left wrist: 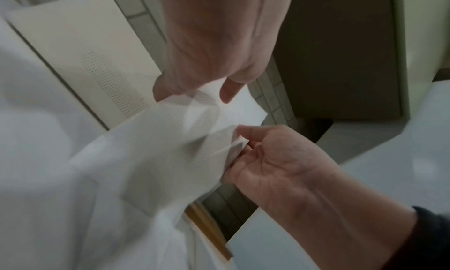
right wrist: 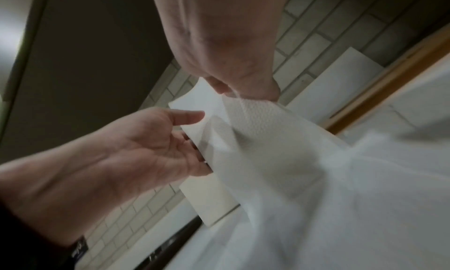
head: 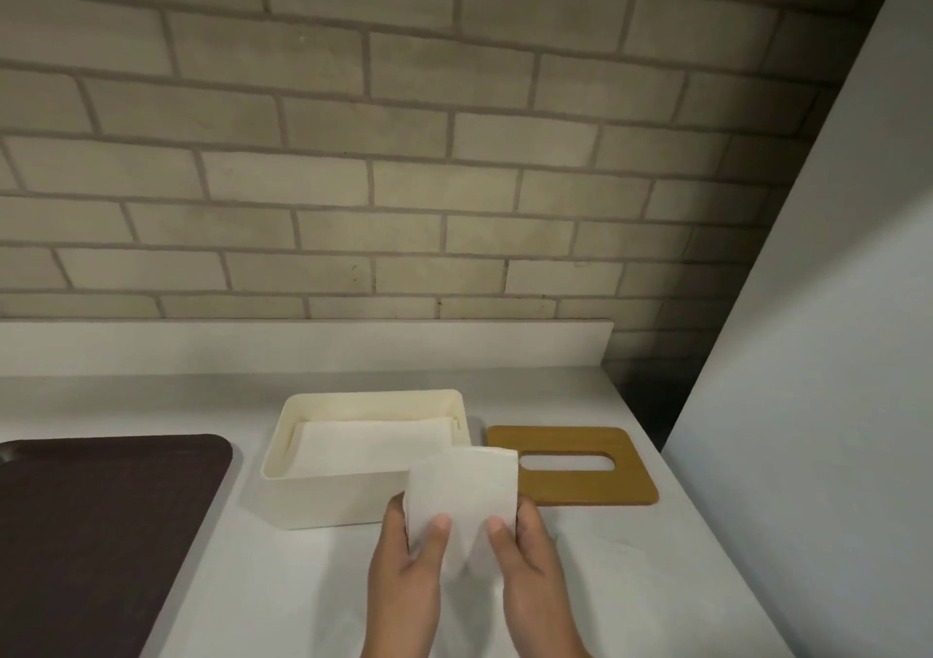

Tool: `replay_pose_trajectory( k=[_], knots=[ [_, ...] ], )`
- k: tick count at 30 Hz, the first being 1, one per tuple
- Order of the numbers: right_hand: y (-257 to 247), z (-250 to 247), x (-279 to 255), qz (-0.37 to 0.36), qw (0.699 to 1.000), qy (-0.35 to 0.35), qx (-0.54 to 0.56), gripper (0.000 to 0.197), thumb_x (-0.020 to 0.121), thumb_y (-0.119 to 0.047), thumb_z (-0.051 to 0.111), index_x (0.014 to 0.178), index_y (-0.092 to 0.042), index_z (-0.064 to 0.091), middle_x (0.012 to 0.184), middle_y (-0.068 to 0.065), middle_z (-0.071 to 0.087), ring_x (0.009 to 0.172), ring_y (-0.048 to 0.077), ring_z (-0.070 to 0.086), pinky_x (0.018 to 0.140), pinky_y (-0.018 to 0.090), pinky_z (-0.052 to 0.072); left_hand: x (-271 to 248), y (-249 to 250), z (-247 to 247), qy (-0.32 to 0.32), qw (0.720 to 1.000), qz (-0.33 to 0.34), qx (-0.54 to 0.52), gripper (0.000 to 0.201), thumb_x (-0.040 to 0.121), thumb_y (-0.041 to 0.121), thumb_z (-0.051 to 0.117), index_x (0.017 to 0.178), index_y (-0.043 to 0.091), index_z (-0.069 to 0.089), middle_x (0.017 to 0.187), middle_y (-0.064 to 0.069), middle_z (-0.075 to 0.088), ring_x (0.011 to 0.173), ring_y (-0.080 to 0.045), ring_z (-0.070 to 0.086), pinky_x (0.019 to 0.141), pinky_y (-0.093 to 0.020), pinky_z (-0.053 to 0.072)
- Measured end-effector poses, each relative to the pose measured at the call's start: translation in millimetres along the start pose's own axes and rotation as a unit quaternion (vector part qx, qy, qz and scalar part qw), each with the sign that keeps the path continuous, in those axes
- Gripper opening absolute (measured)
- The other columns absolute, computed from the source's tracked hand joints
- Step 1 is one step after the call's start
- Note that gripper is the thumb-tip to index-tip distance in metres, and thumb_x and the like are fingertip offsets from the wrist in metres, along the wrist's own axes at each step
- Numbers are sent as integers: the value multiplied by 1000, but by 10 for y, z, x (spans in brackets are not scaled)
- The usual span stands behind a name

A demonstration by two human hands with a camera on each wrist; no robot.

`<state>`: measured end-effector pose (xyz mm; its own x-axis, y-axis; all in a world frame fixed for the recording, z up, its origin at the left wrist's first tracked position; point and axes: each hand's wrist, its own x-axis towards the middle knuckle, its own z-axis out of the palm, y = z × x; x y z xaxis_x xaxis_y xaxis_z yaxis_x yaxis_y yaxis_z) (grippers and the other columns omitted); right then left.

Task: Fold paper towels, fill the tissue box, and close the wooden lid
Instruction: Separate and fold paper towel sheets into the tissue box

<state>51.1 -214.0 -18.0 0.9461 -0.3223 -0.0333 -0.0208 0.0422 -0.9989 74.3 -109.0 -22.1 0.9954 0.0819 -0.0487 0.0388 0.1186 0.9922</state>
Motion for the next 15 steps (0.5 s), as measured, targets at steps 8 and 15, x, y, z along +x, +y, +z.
replay_pose_trajectory(
  k=[8, 15],
  knots=[
    [-46, -97, 94, -24, 996, -81, -42, 22, 94, -16, 55, 111, -28, 55, 103, -12, 70, 99, 5, 65, 82, 23, 52, 67, 68, -6, -1, 1000, 5, -28, 32, 65, 41, 73, 95, 30, 70, 96, 5, 75, 87, -8, 71, 80, -35, 53],
    [-196, -223, 384, 12, 966, -129, -224, 37, 82, -6, 68, 98, -35, 53, 98, -8, 70, 93, 12, 65, 75, 17, 52, 246, 474, -338, 57, 983, 1, -174, 20, 92, 11, 57, 107, 21, 66, 100, 4, 75, 93, -13, 70, 77, -32, 49]
  ],
)
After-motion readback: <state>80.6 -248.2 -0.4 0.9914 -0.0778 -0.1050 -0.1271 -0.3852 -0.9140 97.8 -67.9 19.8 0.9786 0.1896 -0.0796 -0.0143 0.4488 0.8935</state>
